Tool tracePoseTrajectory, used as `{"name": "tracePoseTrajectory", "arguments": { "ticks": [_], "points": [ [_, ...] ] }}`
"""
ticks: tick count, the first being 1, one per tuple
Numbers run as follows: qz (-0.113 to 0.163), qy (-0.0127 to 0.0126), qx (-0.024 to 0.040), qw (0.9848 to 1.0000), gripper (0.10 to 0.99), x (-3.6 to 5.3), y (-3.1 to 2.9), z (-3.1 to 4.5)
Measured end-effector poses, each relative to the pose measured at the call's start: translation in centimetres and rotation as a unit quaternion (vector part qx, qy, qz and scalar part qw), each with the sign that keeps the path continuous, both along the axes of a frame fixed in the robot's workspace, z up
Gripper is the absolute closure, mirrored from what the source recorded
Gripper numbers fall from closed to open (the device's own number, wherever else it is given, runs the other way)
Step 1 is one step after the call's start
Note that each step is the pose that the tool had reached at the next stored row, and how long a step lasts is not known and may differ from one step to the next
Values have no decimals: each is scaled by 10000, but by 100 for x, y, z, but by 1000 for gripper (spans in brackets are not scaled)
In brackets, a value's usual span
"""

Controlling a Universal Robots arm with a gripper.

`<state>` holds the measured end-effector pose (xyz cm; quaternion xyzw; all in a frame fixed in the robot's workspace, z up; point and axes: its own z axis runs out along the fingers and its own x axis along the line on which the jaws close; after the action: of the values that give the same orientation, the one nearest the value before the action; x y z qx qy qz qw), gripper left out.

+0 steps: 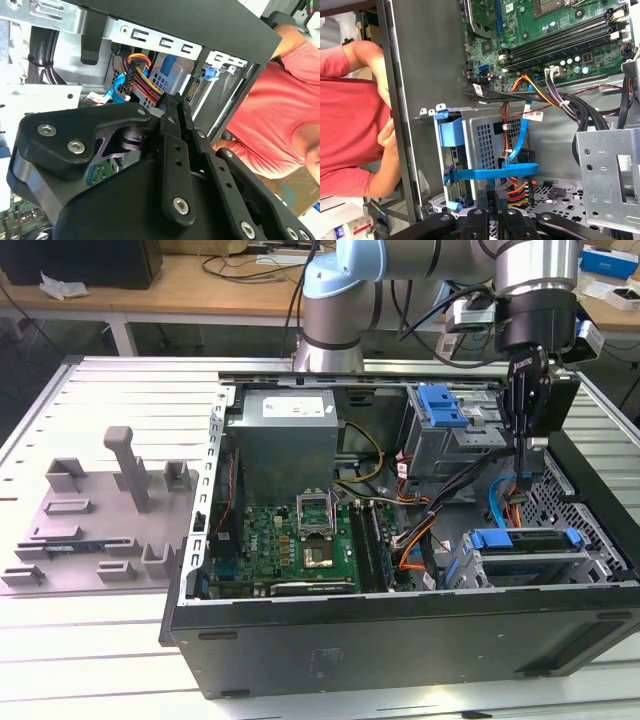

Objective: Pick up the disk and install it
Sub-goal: 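Insert the first disk wire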

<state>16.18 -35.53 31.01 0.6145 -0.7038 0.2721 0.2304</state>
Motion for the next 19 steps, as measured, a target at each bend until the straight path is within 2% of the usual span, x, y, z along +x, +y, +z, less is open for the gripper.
{"name": "tracePoseTrajectory", "arguments": {
  "ticks": [8, 10, 11, 13, 15, 17, 19],
  "points": [
    [4, 1, -1, 10000, 922, -1, -9, -3],
    [4, 0, 49, 10000, 922, 0, -55, 9],
    [4, 0, 76, 10000, 922, 0, -69, 15],
    [4, 0, 184, 9998, 922, 0, -118, 47],
    [4, -1, 319, 9995, 922, 0, -171, 80],
    [4, -1, 393, 9992, 922, 0, -205, 105],
    [4, -1, 501, 9987, 922, 0, -264, 154]
  ]
}}
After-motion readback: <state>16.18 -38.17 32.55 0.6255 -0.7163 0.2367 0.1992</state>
